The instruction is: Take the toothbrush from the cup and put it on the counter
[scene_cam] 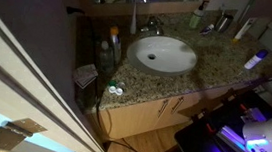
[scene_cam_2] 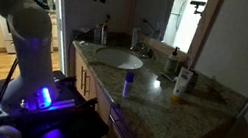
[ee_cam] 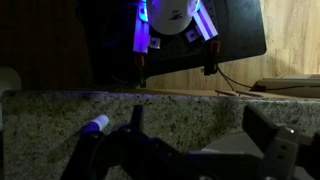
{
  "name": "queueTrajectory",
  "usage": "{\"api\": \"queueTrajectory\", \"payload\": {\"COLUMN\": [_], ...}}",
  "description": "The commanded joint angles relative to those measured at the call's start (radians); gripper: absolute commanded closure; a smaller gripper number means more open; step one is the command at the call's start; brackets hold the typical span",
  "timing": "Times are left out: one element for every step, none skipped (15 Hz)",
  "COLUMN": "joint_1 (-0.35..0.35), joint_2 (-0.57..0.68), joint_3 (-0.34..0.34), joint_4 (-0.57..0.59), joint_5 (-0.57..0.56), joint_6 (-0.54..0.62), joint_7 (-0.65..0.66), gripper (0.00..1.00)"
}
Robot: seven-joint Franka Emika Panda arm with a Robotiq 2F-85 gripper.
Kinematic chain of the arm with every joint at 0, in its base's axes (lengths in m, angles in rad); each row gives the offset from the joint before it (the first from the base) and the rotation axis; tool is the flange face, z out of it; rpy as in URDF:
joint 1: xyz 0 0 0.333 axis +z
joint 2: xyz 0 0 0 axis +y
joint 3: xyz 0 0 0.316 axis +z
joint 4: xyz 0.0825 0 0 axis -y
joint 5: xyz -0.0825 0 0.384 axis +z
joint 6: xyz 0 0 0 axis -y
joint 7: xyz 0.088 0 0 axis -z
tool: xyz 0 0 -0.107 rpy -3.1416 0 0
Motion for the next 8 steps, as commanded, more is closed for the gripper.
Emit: {"api": "queueTrajectory", "payload": {"joint_1": [-0.005, -0.017, -0.059, -0.075, -0.098, -0.119, -0.140, -0.159], "joint_2": [0.002, -0.022, 0.039, 0.065, 0.093, 0.115, 0.149, 0.187], "joint_3": [0.003, 0.008, -0.071, -0.105, -0.152, -0.190, -0.239, -0.287], "joint_4": [0.002, -0.013, 0.047, 0.070, 0.104, 0.130, 0.173, 0.220], "joint_5": [0.002, 0.051, 0.040, 0.026, 0.012, 0.013, 0.020, 0.032], "joint_6": [-0.002, -0.017, -0.030, -0.022, -0.028, -0.028, -0.033, -0.043], "joint_7": [-0.003, 0.048, 0.032, 0.029, 0.013, 0.011, 0.006, -0.001], "gripper": [0.00, 0.00, 0.00, 0.00, 0.00, 0.00, 0.00, 0.00]}}
